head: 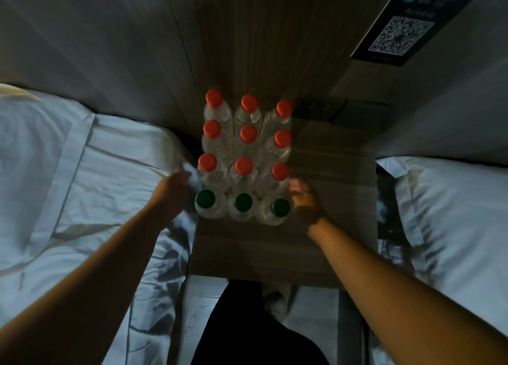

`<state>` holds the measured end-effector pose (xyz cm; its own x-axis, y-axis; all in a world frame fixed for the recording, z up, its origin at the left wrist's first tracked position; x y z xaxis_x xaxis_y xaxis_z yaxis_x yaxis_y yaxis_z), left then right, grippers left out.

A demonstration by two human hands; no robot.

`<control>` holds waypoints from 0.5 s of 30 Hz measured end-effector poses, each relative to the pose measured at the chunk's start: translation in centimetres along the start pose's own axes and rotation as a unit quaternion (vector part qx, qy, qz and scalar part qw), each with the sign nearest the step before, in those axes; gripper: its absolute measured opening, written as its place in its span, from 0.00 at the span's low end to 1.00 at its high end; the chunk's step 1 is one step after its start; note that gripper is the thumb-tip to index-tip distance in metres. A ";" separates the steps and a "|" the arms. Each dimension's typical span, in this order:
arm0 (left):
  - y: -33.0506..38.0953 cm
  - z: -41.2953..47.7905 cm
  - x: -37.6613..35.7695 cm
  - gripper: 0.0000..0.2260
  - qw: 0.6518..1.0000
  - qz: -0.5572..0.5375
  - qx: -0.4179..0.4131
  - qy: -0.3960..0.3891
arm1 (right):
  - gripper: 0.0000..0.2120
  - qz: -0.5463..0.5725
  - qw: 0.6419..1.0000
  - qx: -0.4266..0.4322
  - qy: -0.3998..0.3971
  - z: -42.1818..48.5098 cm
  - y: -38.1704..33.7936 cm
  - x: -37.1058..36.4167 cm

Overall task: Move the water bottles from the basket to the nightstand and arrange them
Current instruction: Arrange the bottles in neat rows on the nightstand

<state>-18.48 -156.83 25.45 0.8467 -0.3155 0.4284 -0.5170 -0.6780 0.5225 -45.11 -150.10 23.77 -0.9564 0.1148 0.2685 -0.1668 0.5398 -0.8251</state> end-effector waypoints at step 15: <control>-3.1 -1.2 -3.0 0.16 0.982 0.152 -0.112 0.007 | 0.19 0.049 0.998 -0.034 0.019 -3.7 3.3 -3.2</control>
<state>-19.53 -152.97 23.42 0.6483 -0.4706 0.5986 -0.7614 -0.3901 0.5179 -41.73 -145.61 22.00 -0.9572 0.2008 0.2085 -0.0554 0.5799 -0.8128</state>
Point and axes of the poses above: each hand's wrist, its own z-axis towards the middle knuckle, its own x-axis out of the back of the hand, y = z × x, the point moved 2 cm from there along z, towards the middle knuckle, and after that the axes turned 10 degrees about x, right-handed, at the moved point
